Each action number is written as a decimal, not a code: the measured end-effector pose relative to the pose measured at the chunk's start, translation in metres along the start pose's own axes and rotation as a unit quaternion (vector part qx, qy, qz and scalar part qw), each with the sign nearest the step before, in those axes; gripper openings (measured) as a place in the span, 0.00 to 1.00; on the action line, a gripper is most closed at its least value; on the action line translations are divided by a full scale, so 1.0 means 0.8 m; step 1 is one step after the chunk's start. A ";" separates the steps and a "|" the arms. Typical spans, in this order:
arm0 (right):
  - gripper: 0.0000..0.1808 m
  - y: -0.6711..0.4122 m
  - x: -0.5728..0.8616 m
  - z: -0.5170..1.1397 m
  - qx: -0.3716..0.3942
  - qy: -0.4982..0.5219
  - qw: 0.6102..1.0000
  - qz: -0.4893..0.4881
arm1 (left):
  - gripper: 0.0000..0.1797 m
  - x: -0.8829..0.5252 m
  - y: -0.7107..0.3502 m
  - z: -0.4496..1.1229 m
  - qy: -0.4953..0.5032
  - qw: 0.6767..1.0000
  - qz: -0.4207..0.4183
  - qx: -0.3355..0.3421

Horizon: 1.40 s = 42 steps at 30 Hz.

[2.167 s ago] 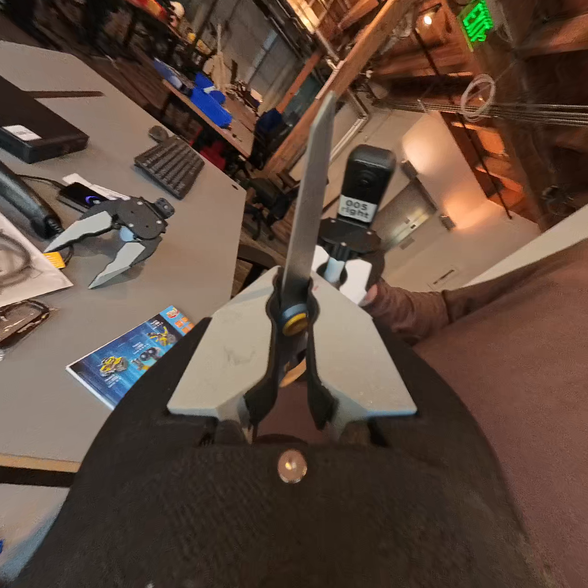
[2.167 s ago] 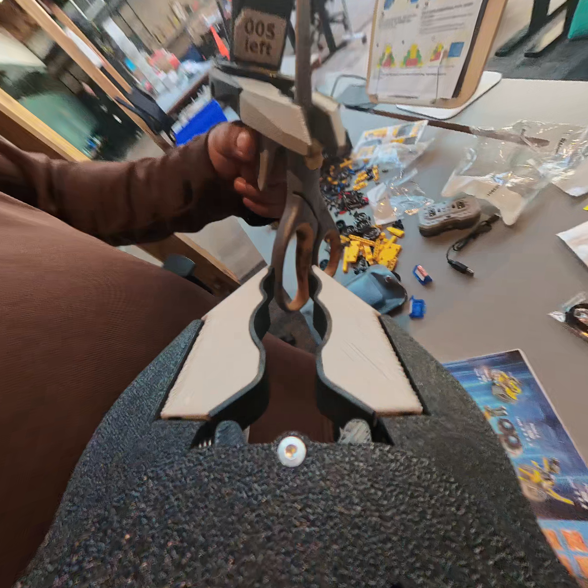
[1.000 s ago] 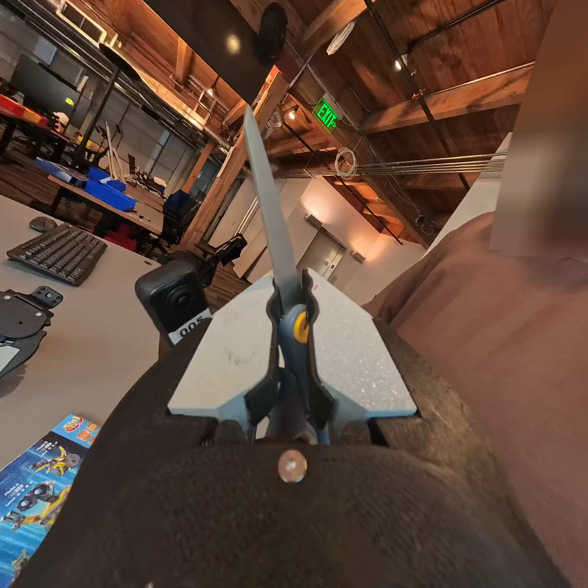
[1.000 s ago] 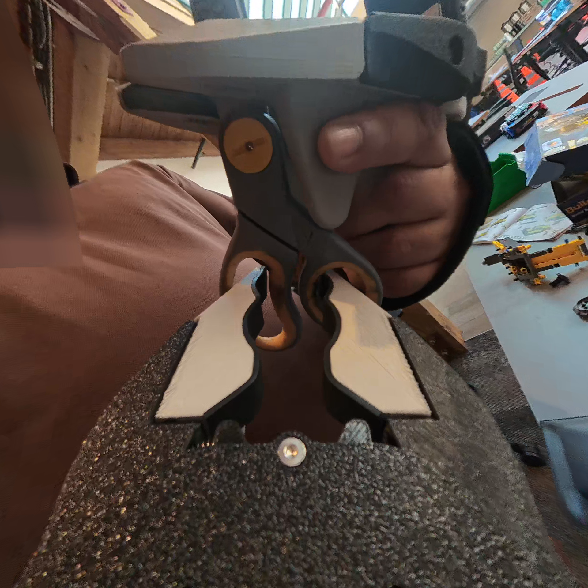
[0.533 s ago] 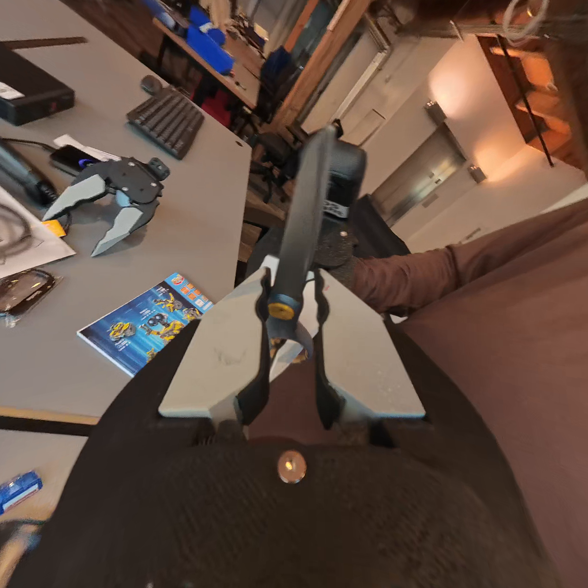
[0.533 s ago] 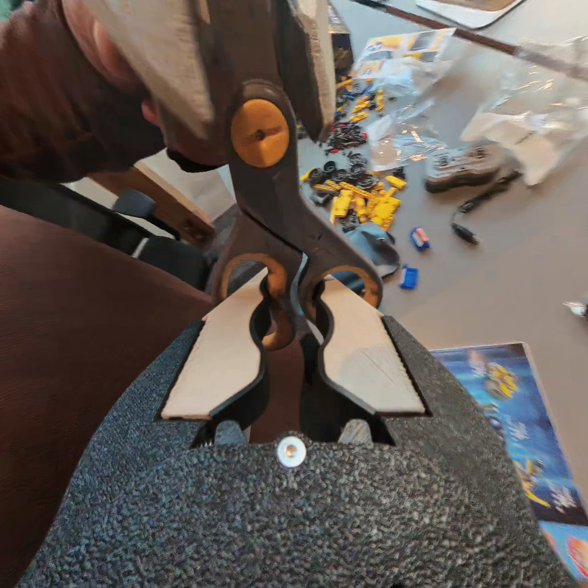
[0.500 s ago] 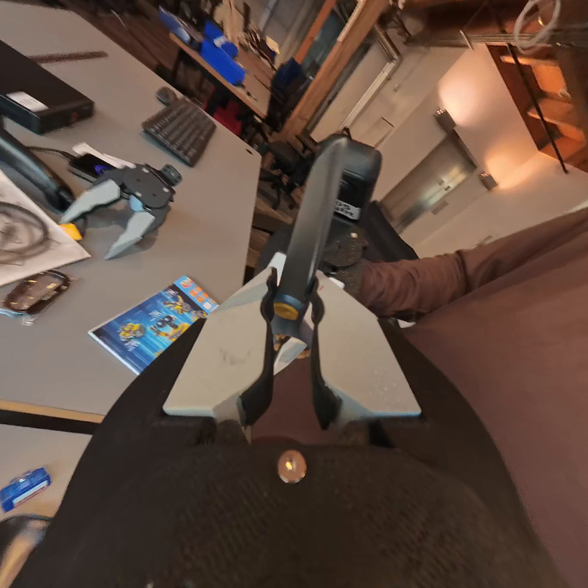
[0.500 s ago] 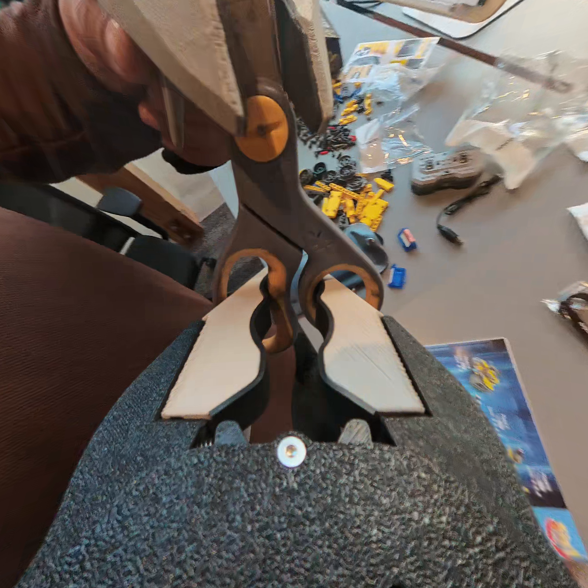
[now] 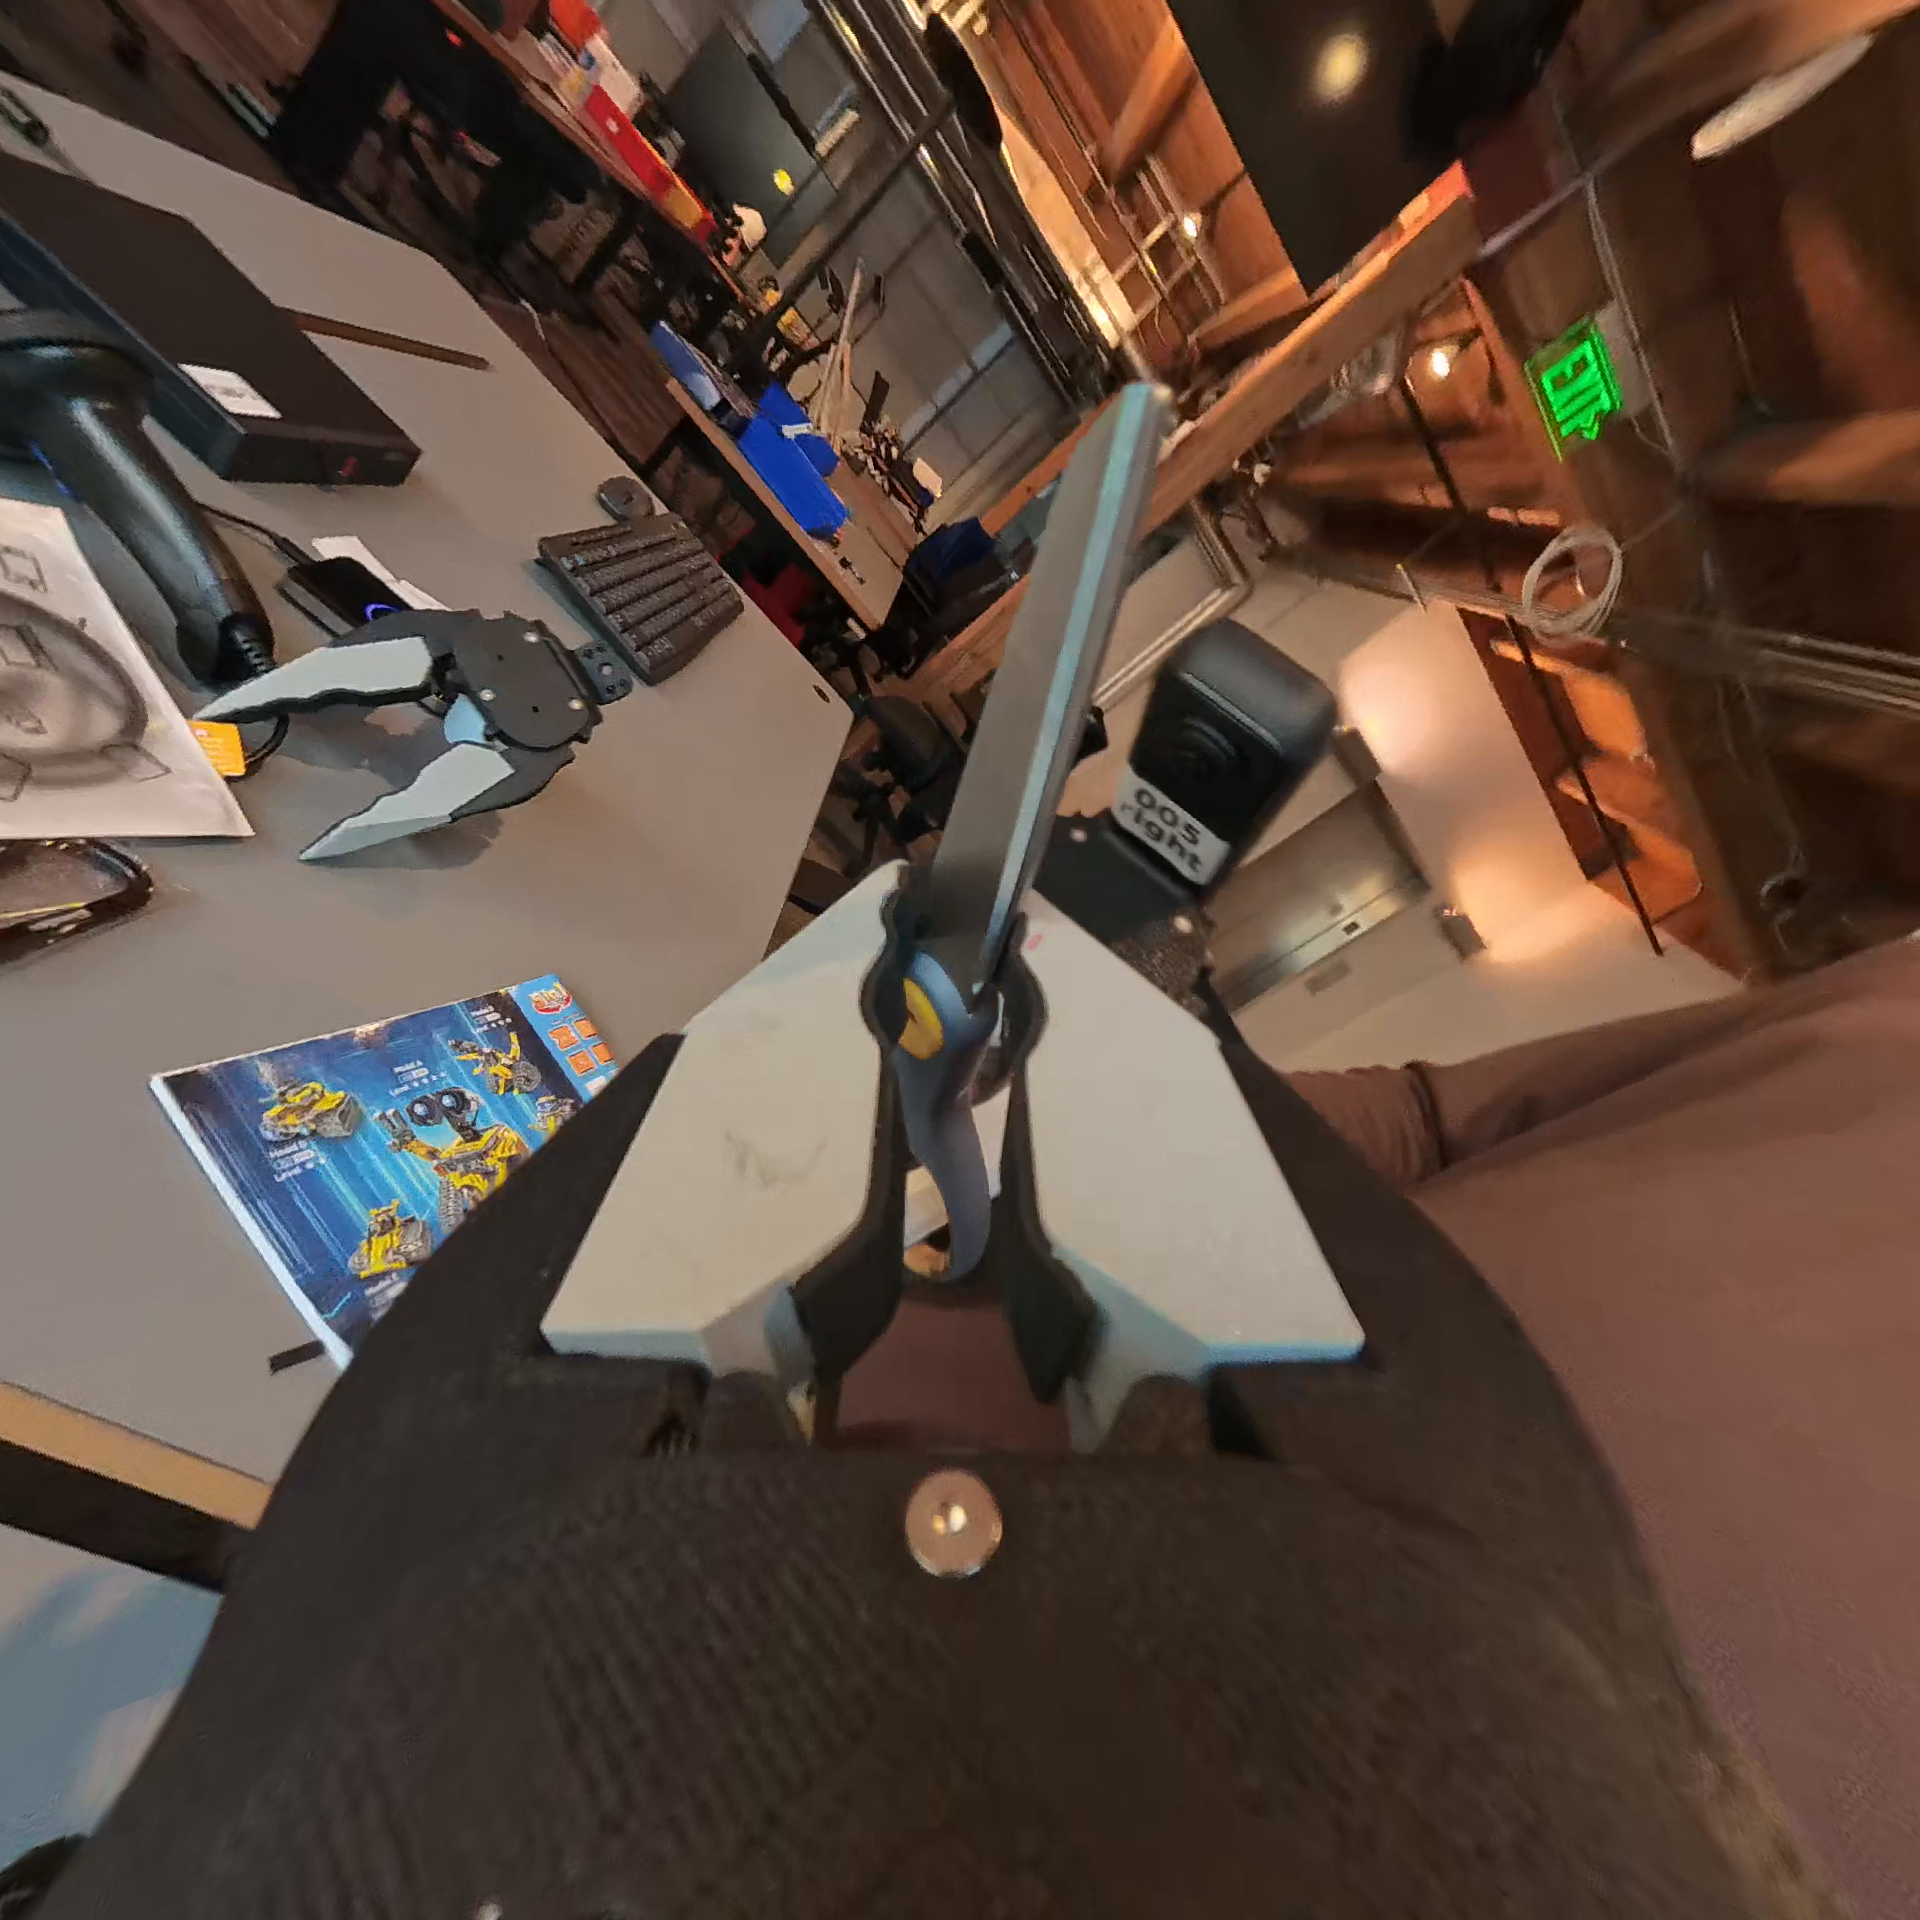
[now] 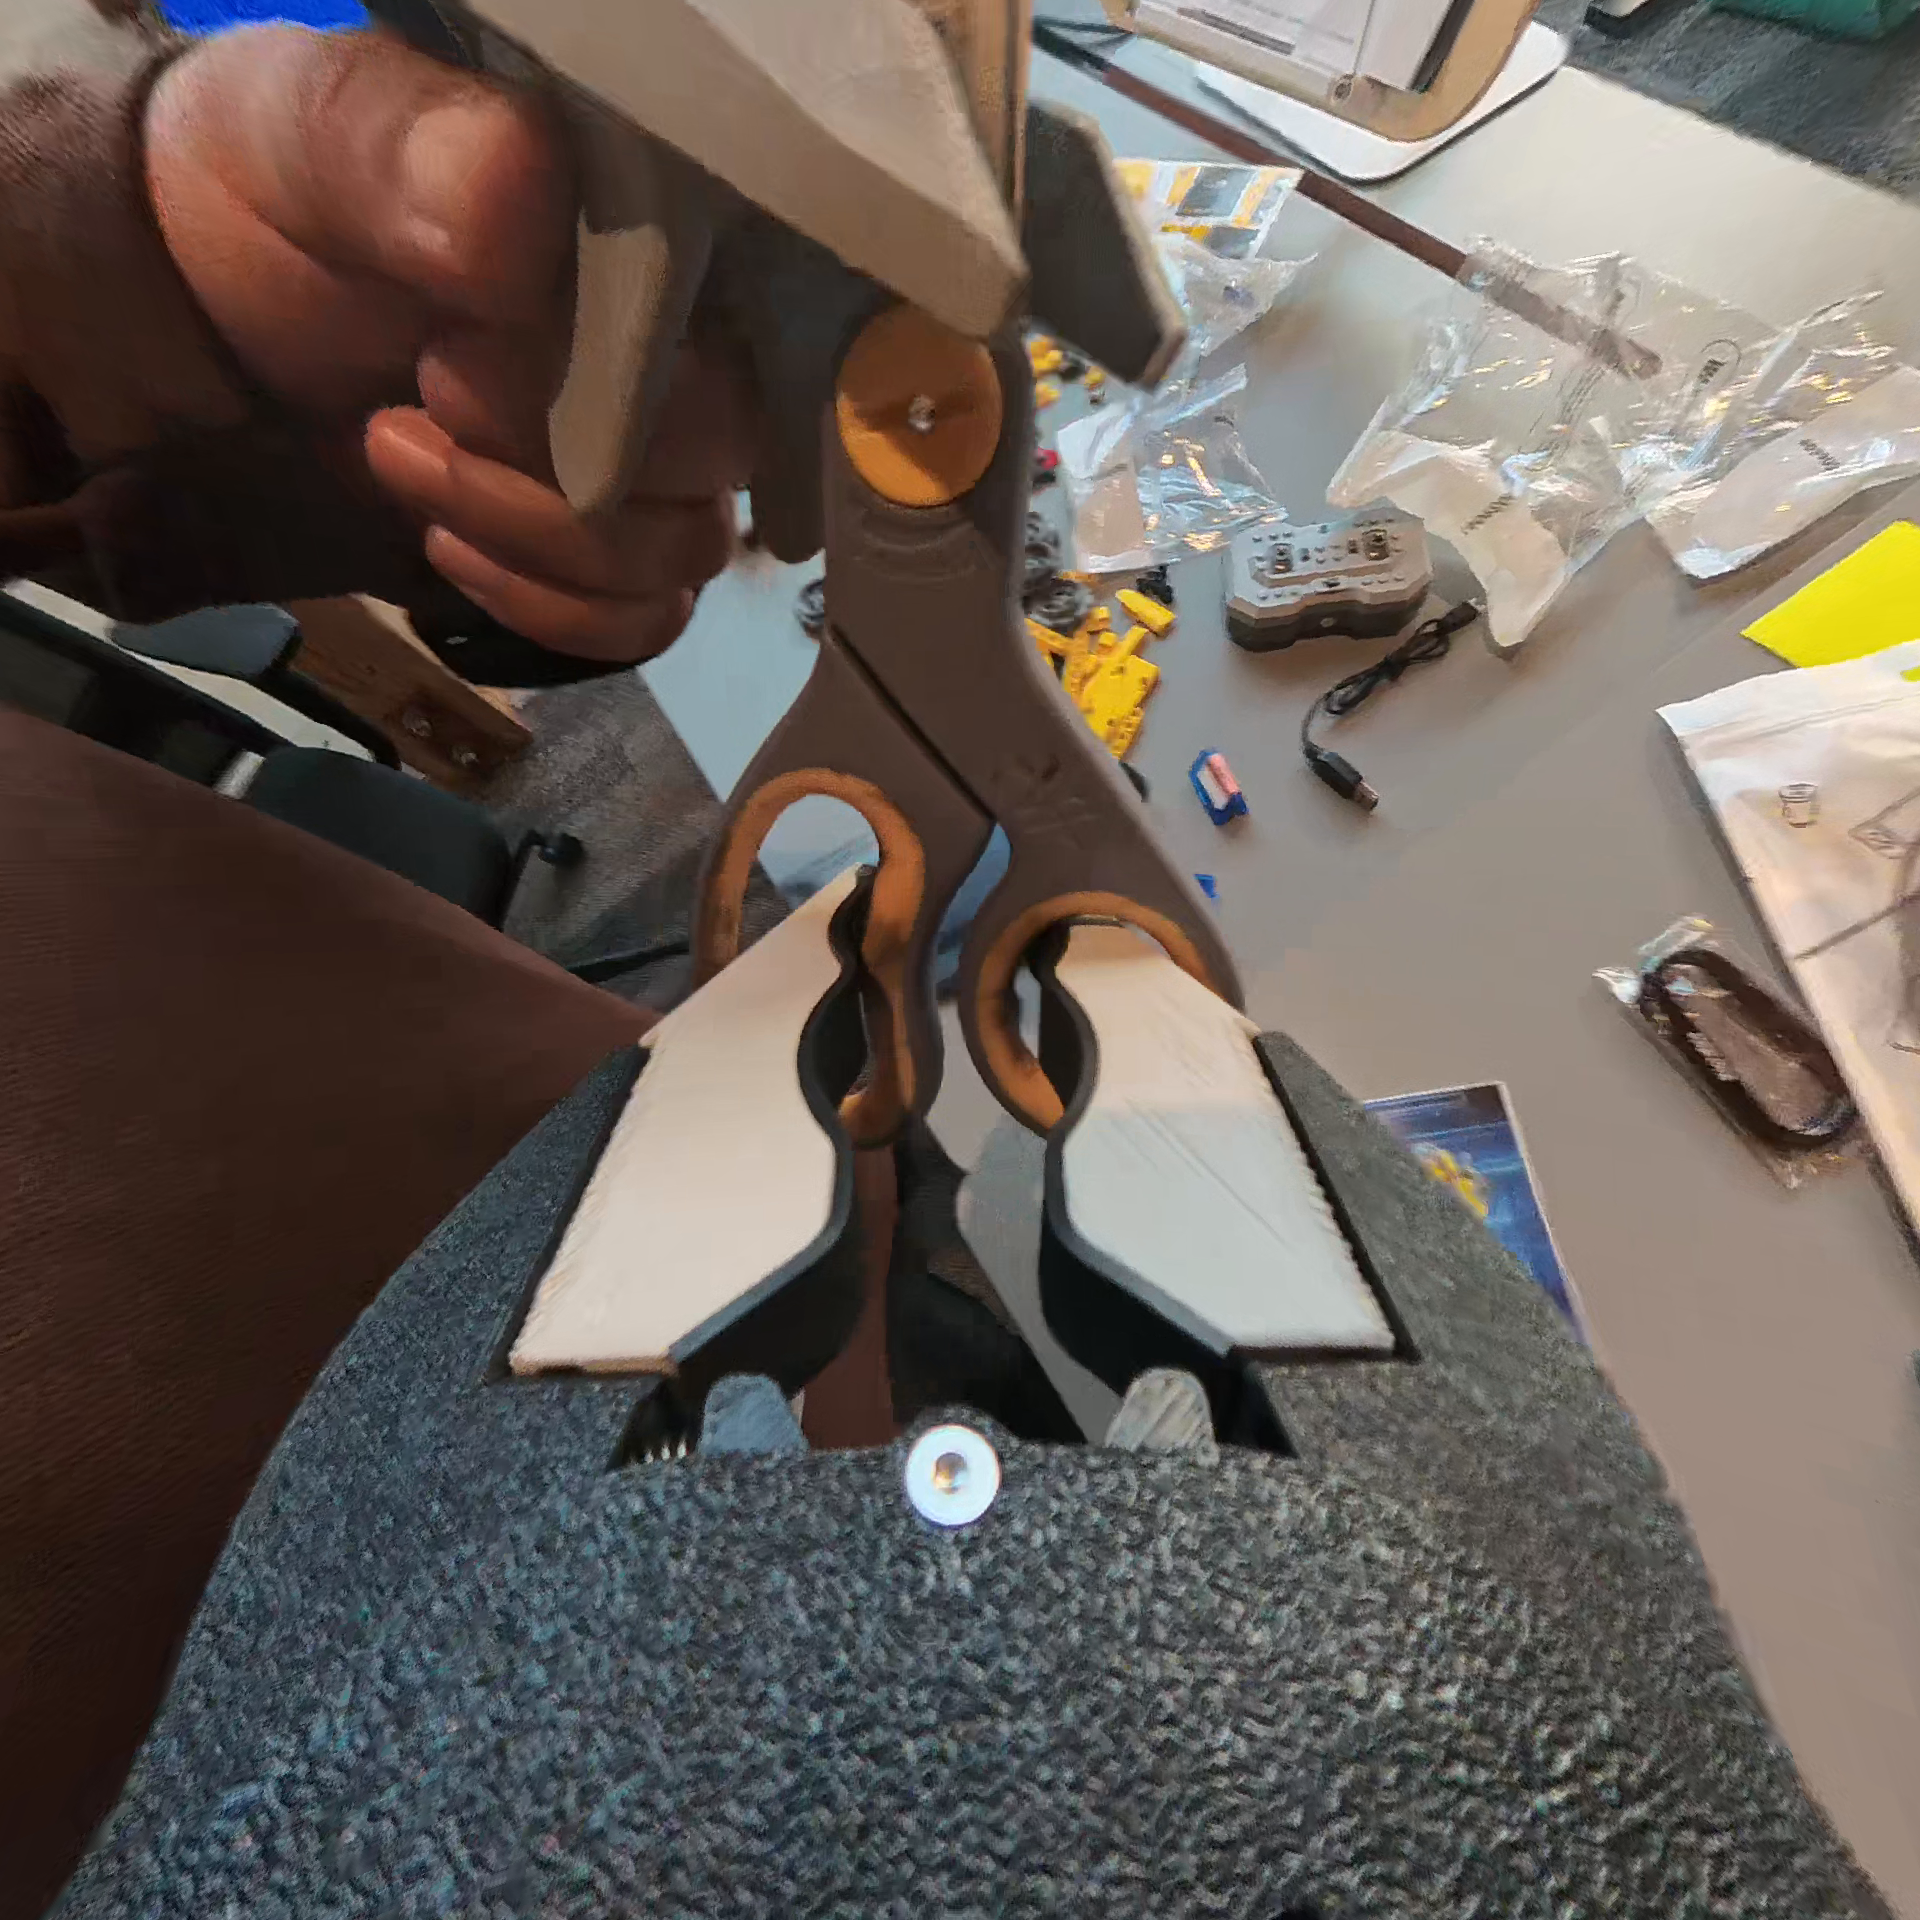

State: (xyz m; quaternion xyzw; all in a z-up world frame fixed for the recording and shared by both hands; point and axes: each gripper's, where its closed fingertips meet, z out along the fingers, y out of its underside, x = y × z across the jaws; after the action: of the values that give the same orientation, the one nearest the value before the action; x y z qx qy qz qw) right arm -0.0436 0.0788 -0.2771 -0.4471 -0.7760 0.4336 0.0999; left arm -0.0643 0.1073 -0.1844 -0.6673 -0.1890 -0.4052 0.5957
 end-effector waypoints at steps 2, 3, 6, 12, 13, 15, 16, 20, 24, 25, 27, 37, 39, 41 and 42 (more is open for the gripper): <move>0.17 0.003 0.007 0.004 -0.014 0.040 0.999 -0.031 | 0.07 -0.009 -0.001 -0.002 -0.012 1.000 -0.009 -0.001; 0.16 0.003 0.008 0.006 -0.017 0.046 0.998 -0.036 | 0.07 -0.011 -0.001 -0.002 -0.011 1.000 -0.012 -0.007; 0.17 0.004 0.006 0.011 -0.015 0.026 1.000 -0.010 | 0.07 -0.013 -0.001 -0.003 -0.013 1.000 -0.002 -0.024; 0.15 0.026 0.001 0.032 -0.061 -0.022 0.997 0.050 | 0.06 -0.028 -0.005 0.002 -0.046 0.999 0.006 -0.023; 0.15 0.030 -0.007 0.035 -0.072 -0.048 0.994 0.061 | 0.05 -0.032 0.000 0.004 -0.054 0.998 0.006 -0.039; 0.14 0.030 -0.001 0.036 -0.069 -0.034 0.995 0.056 | 0.05 -0.036 0.002 0.007 -0.060 0.997 0.004 -0.040; 0.14 0.027 0.004 0.034 -0.061 -0.016 0.997 0.041 | 0.05 -0.036 -0.002 0.006 -0.053 0.998 -0.013 -0.026; 0.15 0.019 0.003 0.033 -0.047 0.006 0.999 0.024 | 0.04 -0.045 -0.010 0.002 -0.054 0.998 -0.039 0.010; 0.17 0.018 0.003 0.034 -0.041 0.020 0.999 0.023 | 0.04 -0.043 -0.011 0.002 -0.042 0.998 -0.049 0.015; 0.17 0.017 0.003 0.033 -0.040 0.024 0.999 0.022 | 0.04 -0.041 -0.012 0.003 -0.038 0.998 -0.048 0.014; 0.17 0.016 0.006 0.034 -0.041 0.028 0.998 0.025 | 0.04 -0.041 -0.013 0.004 -0.042 0.998 -0.045 0.014; 0.13 0.006 0.011 0.045 -0.020 0.020 0.997 0.078 | 0.05 -0.040 -0.017 0.007 -0.074 0.996 -0.020 0.051; 0.17 0.002 -0.001 0.047 -0.006 -0.002 0.996 0.088 | 0.05 -0.039 -0.017 0.005 -0.070 0.996 -0.015 0.053; 0.17 -0.006 -0.012 0.049 0.013 -0.025 0.994 0.107 | 0.05 -0.039 -0.021 0.002 -0.068 0.996 -0.013 0.056; 0.17 -0.010 -0.015 0.050 0.021 -0.027 0.993 0.112 | 0.04 -0.039 -0.023 0.001 -0.070 0.996 -0.007 0.058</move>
State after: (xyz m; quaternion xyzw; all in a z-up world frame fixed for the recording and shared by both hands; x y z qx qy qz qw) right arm -0.0631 0.0444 -0.2927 -0.5172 -0.7139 0.4704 0.0394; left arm -0.0965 0.1194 -0.1967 -0.6570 -0.2584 -0.3500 0.6157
